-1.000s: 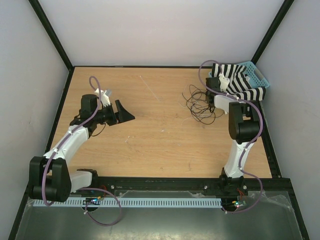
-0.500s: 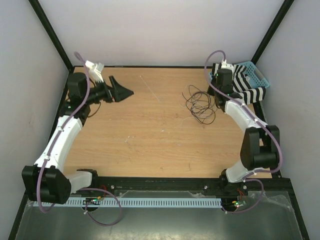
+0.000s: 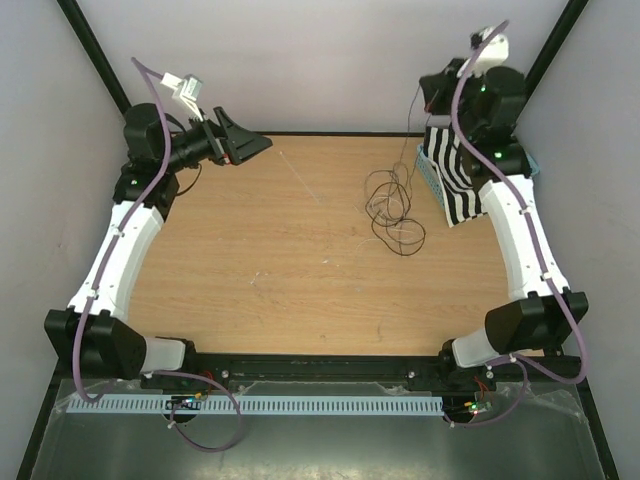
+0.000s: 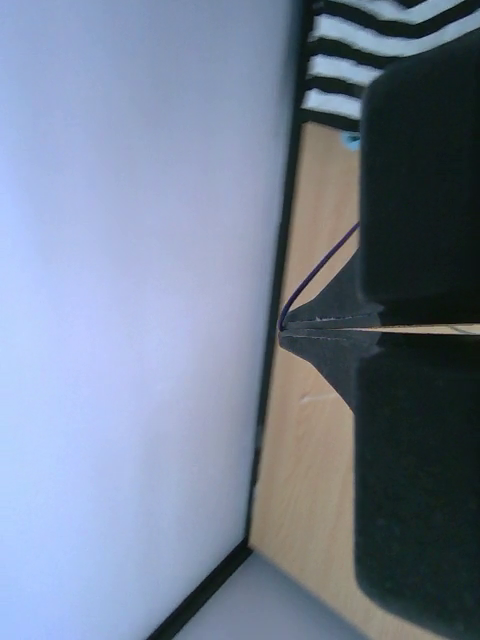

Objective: Zip-tie the wires
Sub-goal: Untie the cable at the center of the board.

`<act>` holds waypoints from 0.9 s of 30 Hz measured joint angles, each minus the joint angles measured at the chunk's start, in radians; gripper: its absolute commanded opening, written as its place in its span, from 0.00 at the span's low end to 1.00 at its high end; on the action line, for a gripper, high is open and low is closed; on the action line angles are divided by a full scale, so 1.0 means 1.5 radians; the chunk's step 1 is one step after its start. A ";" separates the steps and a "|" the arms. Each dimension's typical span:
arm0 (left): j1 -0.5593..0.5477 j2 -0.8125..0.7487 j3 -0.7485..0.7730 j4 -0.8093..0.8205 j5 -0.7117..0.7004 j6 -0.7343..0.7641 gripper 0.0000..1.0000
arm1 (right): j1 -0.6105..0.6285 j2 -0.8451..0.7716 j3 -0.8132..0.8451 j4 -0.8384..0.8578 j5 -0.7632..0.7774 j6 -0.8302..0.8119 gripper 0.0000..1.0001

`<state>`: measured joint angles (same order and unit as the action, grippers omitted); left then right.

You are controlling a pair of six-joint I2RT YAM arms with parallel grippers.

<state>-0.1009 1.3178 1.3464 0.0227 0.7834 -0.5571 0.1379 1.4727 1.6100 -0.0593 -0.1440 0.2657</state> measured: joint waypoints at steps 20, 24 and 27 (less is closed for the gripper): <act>-0.034 0.026 -0.006 0.033 0.013 -0.016 0.98 | 0.000 0.134 0.444 0.003 -0.115 0.132 0.00; -0.071 0.050 -0.013 0.054 0.011 0.000 0.99 | 0.000 0.129 0.423 0.006 -0.136 0.151 0.00; -0.118 0.076 -0.020 0.069 0.001 0.024 0.99 | 0.000 0.120 0.388 0.006 -0.159 0.159 0.00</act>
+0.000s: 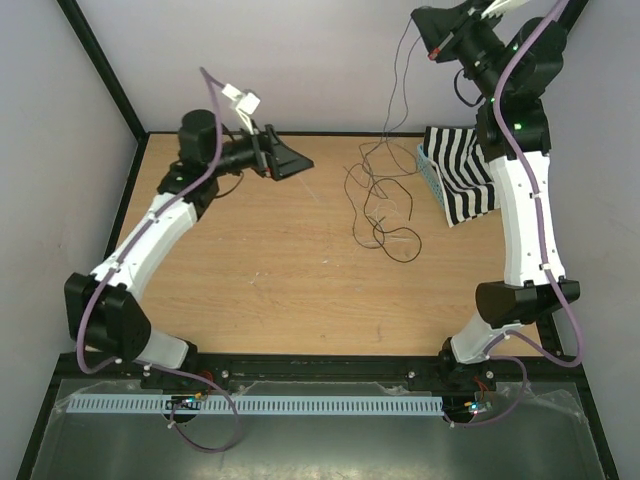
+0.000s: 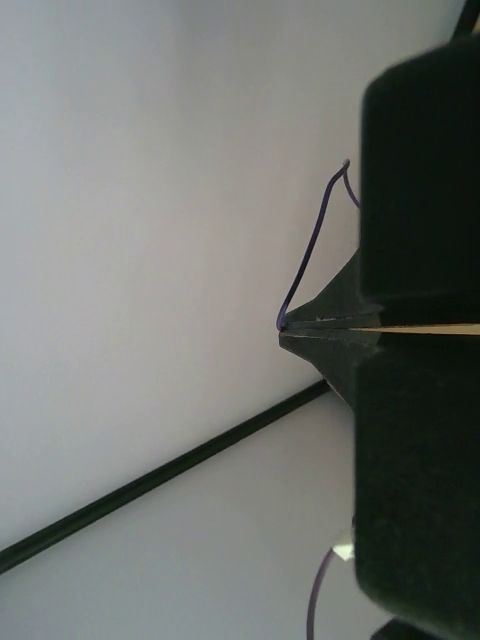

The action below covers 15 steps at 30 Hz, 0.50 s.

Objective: Zip-tie the wires
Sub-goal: Untie the cable at the center of the board.

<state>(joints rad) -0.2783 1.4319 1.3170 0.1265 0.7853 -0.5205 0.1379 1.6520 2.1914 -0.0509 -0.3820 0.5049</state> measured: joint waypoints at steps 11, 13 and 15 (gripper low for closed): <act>-0.129 0.133 0.004 0.076 -0.076 0.086 0.97 | 0.000 -0.061 -0.106 -0.006 -0.037 0.003 0.00; -0.144 0.158 0.006 0.087 -0.096 0.106 0.97 | 0.000 -0.079 -0.116 -0.006 -0.042 0.003 0.00; -0.163 0.181 0.009 0.094 -0.122 0.133 0.96 | 0.000 -0.097 -0.125 -0.005 -0.046 0.003 0.00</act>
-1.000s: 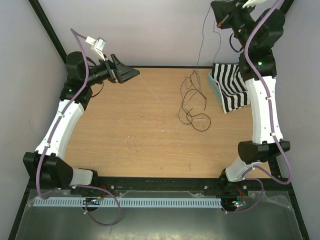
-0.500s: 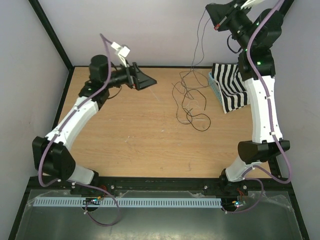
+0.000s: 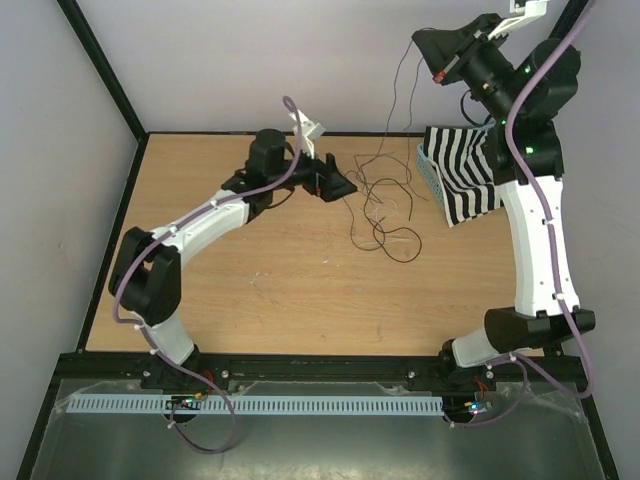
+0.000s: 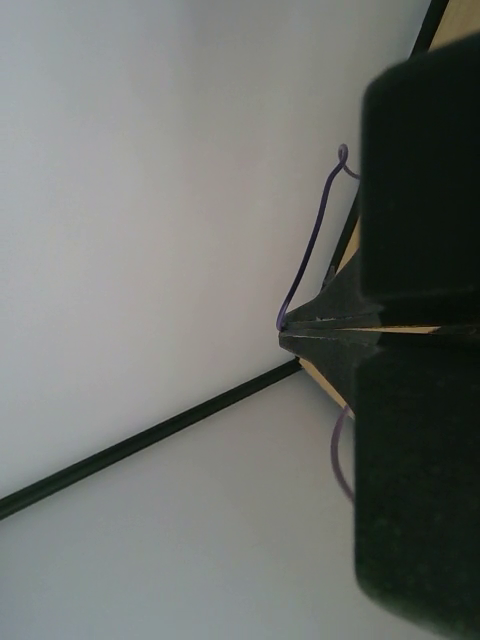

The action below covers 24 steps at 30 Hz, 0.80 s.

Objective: Zip-tie the wires
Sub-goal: Untie the cable at the center of the board.

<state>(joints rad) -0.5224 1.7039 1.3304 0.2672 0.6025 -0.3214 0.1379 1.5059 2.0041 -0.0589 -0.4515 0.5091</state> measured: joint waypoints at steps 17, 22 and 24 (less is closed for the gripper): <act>-0.090 0.146 0.094 0.037 -0.074 0.094 0.26 | 0.000 -0.096 -0.070 -0.001 0.001 -0.024 0.00; -0.091 0.155 0.088 0.040 -0.074 0.095 0.14 | 0.000 -0.101 -0.075 -0.006 0.015 -0.036 0.00; -0.090 0.155 0.078 0.044 -0.077 0.095 0.11 | 0.000 -0.102 -0.076 -0.010 0.023 -0.042 0.00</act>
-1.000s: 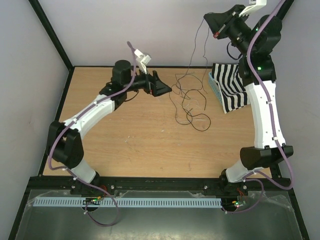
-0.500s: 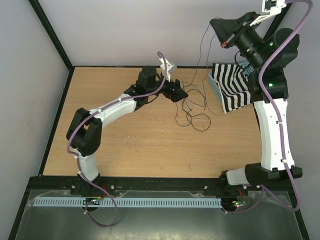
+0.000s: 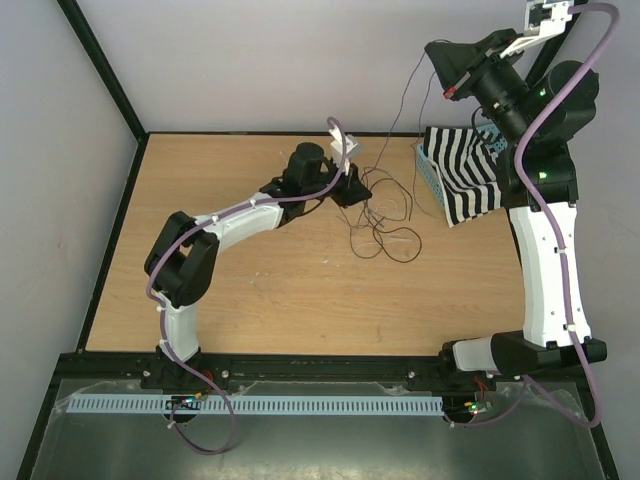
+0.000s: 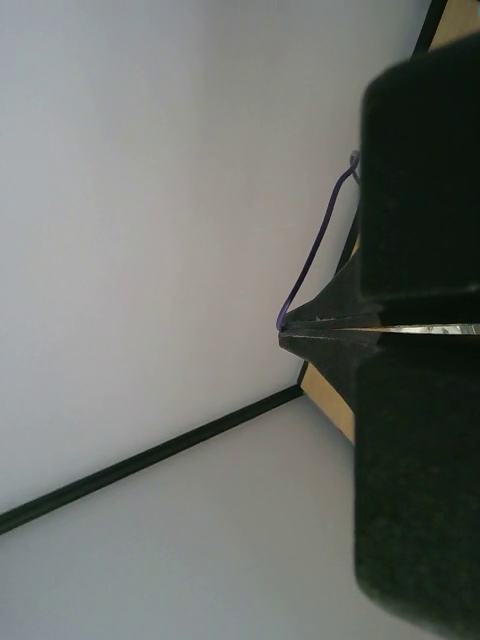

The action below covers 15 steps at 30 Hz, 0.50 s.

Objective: Zip-tie the wires
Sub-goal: Untie the cable at the center of the board.

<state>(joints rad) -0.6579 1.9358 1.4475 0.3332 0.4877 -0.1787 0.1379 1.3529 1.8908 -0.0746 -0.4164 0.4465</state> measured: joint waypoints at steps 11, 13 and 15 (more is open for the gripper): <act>0.090 0.000 -0.149 0.013 -0.010 -0.057 0.11 | -0.011 -0.002 -0.027 -0.083 0.132 -0.061 0.00; 0.123 -0.001 -0.172 0.013 -0.013 -0.078 0.15 | -0.012 -0.002 -0.041 -0.102 0.167 -0.072 0.00; 0.153 -0.001 -0.189 0.012 -0.015 -0.096 0.20 | -0.012 -0.002 -0.054 -0.116 0.204 -0.082 0.00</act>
<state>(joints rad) -0.4290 1.9350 1.1633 0.3519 0.4652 -0.3222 0.1196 1.3499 1.8091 -0.2493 -0.1104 0.3229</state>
